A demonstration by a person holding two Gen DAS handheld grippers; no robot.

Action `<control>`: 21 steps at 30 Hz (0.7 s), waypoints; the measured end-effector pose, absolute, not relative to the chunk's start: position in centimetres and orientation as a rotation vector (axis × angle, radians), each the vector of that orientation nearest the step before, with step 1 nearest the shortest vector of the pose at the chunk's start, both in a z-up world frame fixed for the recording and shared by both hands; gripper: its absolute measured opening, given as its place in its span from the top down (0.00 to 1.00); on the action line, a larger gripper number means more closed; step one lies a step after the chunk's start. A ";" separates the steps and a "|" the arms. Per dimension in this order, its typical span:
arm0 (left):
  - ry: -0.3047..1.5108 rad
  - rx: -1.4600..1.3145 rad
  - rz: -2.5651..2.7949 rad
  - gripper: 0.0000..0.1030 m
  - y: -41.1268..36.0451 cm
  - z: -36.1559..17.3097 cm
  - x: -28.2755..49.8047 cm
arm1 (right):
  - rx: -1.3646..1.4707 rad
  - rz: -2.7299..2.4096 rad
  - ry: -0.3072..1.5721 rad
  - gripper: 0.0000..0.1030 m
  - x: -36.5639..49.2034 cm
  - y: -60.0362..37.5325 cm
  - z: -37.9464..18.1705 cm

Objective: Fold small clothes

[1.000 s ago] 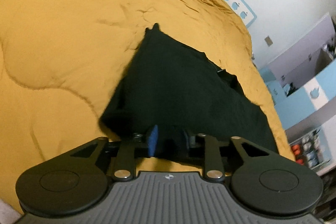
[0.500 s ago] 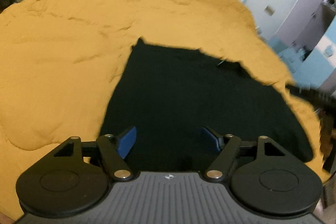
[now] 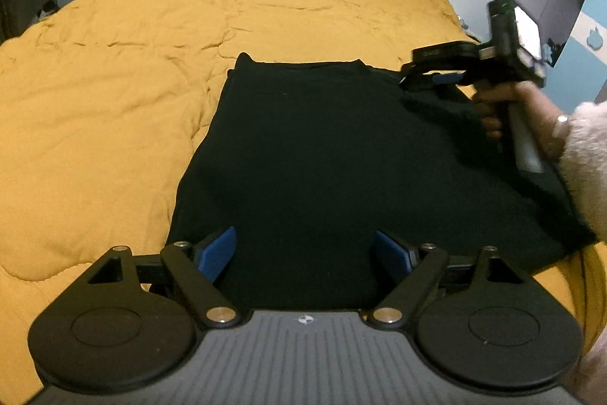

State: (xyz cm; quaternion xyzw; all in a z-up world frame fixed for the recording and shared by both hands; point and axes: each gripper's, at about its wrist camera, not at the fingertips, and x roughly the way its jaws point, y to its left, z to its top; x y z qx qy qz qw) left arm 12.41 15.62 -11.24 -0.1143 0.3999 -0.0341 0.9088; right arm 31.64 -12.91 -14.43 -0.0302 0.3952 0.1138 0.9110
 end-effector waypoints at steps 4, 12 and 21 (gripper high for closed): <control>0.826 -0.255 -0.080 0.06 16.0 -11.2 12.5 | 0.030 0.213 0.837 0.46 32.9 -13.0 -15.6; 0.816 -0.255 -0.076 0.06 16.1 -11.3 12.5 | 0.125 0.263 0.909 0.43 32.1 -12.8 -16.7; 0.800 -0.325 -0.070 0.06 17.0 -11.2 12.4 | 0.139 0.334 0.946 0.38 26.5 -13.7 -15.0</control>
